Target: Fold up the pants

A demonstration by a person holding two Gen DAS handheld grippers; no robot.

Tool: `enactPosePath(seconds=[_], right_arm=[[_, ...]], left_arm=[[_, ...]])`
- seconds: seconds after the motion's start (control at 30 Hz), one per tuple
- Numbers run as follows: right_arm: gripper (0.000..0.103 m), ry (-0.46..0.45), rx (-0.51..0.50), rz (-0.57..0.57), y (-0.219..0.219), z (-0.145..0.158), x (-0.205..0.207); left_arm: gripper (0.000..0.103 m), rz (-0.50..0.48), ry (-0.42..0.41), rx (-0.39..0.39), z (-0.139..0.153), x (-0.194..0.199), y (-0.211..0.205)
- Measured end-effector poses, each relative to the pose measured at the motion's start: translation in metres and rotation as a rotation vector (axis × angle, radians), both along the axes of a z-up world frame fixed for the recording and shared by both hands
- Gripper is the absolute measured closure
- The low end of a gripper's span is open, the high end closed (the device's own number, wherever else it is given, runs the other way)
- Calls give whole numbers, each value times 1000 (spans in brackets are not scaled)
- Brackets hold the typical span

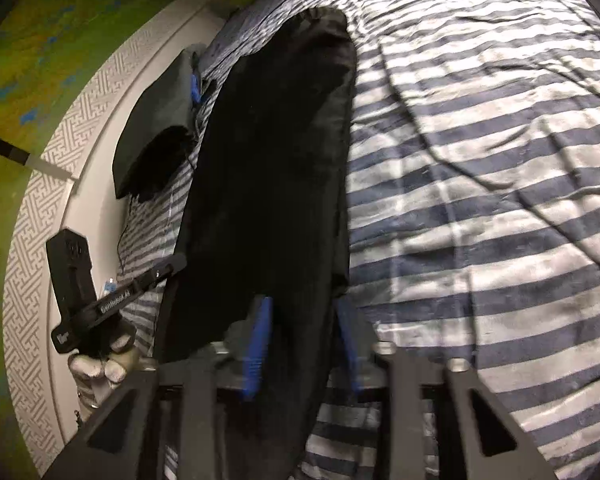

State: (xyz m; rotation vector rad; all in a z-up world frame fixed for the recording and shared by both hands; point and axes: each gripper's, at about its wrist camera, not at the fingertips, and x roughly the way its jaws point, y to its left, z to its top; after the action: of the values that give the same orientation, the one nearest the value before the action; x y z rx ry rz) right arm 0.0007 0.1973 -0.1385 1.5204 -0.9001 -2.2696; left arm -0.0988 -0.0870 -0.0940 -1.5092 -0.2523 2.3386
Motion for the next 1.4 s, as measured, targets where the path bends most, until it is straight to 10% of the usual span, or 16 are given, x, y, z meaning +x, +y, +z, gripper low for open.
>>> enactPosePath(seconds=[0.53,1.07,1.4], right_arm=[[96,160,-206,-71,33,56,29],[96,562,-149,-15,57,262,159],[96,465,-65,25,38,230,180]], left_arm=[[101,16,125,292,81,26,-25],[101,-64,487,328,283,200,-13],[101,-76,422,257,262,240,-9]])
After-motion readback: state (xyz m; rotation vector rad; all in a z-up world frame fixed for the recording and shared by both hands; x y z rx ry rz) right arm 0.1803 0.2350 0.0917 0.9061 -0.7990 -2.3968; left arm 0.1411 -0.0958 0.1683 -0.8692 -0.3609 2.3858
